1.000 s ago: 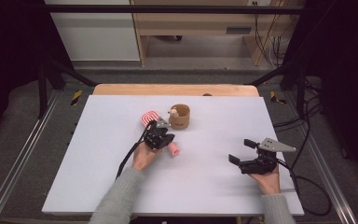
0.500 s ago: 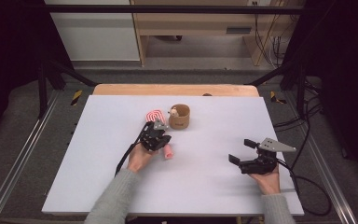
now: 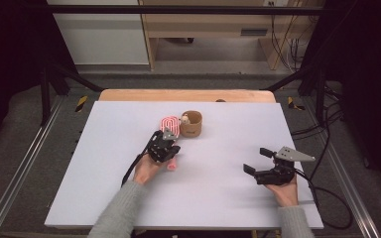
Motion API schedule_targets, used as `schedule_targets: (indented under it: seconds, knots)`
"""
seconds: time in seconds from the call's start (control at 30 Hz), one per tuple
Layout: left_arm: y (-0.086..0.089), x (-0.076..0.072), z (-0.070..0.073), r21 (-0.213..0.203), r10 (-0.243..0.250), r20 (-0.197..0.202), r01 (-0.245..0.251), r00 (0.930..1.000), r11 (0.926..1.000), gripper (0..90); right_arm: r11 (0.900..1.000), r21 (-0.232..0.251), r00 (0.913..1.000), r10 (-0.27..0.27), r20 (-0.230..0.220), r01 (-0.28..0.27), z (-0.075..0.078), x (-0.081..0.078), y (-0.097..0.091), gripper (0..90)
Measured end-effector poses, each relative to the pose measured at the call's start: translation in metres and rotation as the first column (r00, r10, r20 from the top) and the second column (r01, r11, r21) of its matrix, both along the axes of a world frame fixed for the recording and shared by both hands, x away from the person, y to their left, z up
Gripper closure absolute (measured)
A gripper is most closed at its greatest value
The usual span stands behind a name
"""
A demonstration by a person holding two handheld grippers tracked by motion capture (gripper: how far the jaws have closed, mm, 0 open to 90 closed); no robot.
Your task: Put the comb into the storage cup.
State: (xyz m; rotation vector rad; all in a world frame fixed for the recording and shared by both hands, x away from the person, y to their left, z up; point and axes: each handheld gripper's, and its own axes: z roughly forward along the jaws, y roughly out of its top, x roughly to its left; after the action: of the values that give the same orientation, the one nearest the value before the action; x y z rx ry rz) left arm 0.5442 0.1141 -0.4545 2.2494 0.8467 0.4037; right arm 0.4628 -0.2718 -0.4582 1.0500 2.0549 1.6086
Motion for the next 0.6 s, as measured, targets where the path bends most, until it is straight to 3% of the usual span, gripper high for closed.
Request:
schedule_targets:
  seconds: [0.4,0.6]
  knots:
    - [0.0066,-0.0022,-0.0005,0.012,0.001,-0.014,-0.001,0.9999,0.9999,89.6,1.0000,-0.001,1.0000,-0.001,0.000,0.001,-0.0002,0.0002,0.0002,0.2]
    - [0.0075,-0.0026,-0.0008,-0.013,0.002,-0.015,-0.002,0.9999,0.9999,89.5,1.0000,-0.002,1.0000,0.000,-0.001,0.000,-0.0003,0.0003,0.0003,0.2]
